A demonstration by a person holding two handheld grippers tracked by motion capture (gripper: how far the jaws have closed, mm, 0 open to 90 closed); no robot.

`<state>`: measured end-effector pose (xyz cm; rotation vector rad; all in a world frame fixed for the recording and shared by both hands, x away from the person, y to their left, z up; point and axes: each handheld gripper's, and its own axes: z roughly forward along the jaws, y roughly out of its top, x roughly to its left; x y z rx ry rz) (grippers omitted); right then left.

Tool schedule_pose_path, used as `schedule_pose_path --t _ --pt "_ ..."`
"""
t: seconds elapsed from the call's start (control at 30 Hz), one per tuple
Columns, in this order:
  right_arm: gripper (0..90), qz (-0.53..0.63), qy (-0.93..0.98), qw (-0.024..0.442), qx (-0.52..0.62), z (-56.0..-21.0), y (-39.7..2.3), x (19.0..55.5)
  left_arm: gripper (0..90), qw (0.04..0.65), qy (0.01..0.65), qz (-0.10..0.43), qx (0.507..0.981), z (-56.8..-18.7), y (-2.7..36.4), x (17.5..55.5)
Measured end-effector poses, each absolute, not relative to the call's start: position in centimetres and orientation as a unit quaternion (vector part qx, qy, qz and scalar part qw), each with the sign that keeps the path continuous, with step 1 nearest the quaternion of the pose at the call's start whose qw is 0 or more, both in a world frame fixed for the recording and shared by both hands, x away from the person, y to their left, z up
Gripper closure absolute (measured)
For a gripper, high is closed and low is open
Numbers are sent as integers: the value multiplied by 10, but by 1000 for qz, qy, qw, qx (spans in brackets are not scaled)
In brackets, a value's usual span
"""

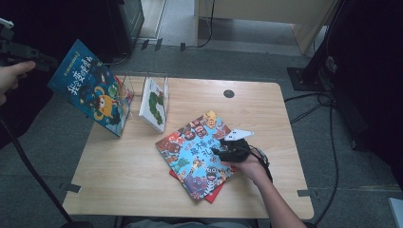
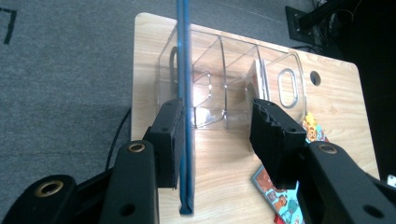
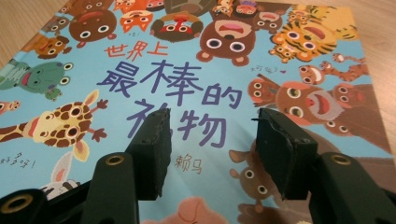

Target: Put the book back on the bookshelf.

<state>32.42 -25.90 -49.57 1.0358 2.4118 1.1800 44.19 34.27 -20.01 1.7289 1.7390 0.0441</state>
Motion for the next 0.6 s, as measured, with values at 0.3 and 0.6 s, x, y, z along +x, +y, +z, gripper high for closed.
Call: schedule_pose_path --t 0.3,0.6 --pt "464 411 824 135 366 -488 -275 326 528 338 635 23 694 -196 319 424" --pt "468 412 822 137 370 -485 -283 325 519 347 613 9 709 -216 291 410"
